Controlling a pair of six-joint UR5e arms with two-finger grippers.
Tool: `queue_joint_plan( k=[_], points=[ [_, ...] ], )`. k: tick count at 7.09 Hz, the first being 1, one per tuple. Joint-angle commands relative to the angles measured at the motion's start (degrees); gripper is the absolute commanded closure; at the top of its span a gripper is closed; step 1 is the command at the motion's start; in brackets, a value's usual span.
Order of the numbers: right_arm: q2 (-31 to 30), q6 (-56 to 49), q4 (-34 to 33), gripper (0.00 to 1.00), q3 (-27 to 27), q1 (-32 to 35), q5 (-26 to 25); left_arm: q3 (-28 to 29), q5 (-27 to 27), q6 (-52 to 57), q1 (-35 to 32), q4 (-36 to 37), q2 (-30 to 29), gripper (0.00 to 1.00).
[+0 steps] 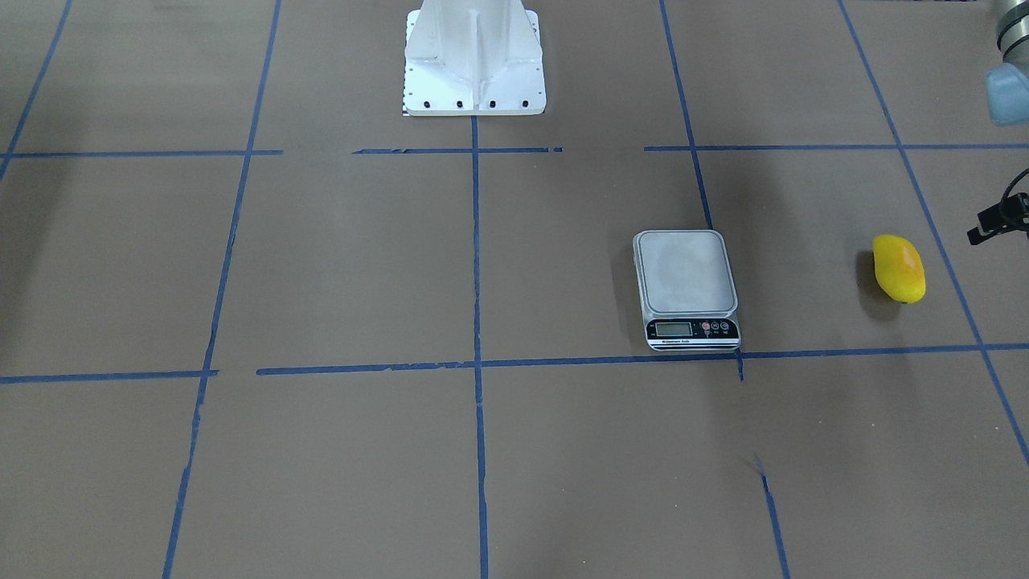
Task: Weigh mango
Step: 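Move the left gripper down over the yellow mango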
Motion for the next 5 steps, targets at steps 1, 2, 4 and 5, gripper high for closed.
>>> queue_joint_plan(
  k=[1, 2, 4, 5],
  points=[
    [0.0, 0.0, 0.0, 0.00, 0.0, 0.0, 0.0, 1.9, -0.5, -2.8, 3.6, -2.3, -0.8, 0.00],
    [0.0, 0.0, 0.0, 0.00, 0.0, 0.0, 0.0, 5.4, -0.5, -5.7, 5.0, -7.7, -1.1, 0.00],
    [0.0, 0.0, 0.0, 0.00, 0.0, 0.0, 0.0, 7.3, -0.1, -10.1, 8.5, -13.2, -1.0, 0.00],
    [0.0, 0.0, 0.0, 0.00, 0.0, 0.0, 0.0, 8.1, -0.1, -10.1, 8.8, -13.7, -1.1, 0.00]
  ],
)
